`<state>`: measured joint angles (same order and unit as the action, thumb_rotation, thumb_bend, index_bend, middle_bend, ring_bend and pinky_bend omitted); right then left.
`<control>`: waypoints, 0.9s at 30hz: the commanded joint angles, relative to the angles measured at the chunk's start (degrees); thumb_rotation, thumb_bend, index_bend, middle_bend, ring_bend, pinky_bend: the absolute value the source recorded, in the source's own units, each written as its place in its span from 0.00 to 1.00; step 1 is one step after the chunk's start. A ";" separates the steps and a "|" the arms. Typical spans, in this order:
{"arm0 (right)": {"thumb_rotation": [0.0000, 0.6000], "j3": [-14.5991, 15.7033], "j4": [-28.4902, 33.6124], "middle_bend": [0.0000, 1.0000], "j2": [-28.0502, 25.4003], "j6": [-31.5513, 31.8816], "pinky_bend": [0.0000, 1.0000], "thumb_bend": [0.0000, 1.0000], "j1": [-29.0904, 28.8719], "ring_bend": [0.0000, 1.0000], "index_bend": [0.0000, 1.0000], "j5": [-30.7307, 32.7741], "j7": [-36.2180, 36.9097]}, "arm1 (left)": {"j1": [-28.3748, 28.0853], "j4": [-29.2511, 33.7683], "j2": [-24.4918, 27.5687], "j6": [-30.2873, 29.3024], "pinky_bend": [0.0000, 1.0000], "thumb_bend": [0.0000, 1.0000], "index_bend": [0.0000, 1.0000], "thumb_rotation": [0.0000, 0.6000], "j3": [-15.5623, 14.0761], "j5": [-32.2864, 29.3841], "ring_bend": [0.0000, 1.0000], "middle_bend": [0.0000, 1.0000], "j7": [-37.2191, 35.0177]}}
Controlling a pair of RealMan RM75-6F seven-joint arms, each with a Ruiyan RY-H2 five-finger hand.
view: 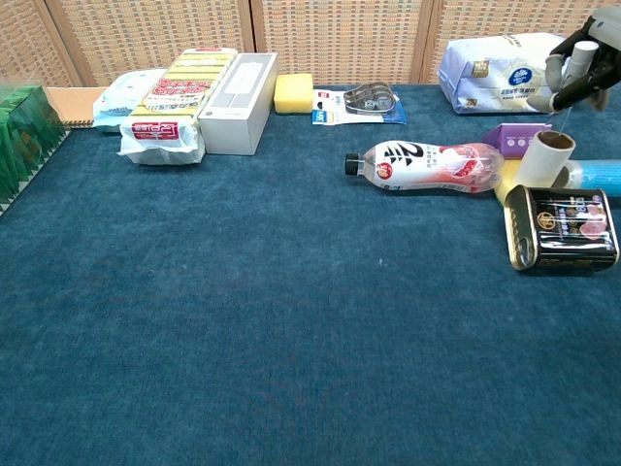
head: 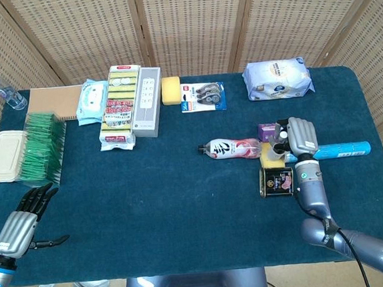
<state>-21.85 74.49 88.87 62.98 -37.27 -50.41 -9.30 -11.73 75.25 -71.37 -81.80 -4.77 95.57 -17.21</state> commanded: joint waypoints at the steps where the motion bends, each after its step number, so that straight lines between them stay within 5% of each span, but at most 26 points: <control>1: 1.00 0.13 0.10 0.75 -0.21 -0.18 0.64 0.38 0.24 0.74 0.69 -0.19 0.21 | 0.00 0.04 0.01 0.00 0.03 0.00 0.00 0.64 -0.05 0.05 0.00 0.00 0.05; 27: 1.00 1.77 4.26 0.41 -3.30 -0.83 0.40 0.34 2.00 0.40 0.36 -1.47 -1.19 | 0.12 -0.26 0.05 -0.56 0.03 0.00 0.00 0.64 -0.20 0.44 0.00 0.00 -0.59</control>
<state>-20.26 78.17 86.04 62.22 -35.44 -51.80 -10.21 -11.61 74.99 -71.32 -82.35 -4.97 96.00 -17.80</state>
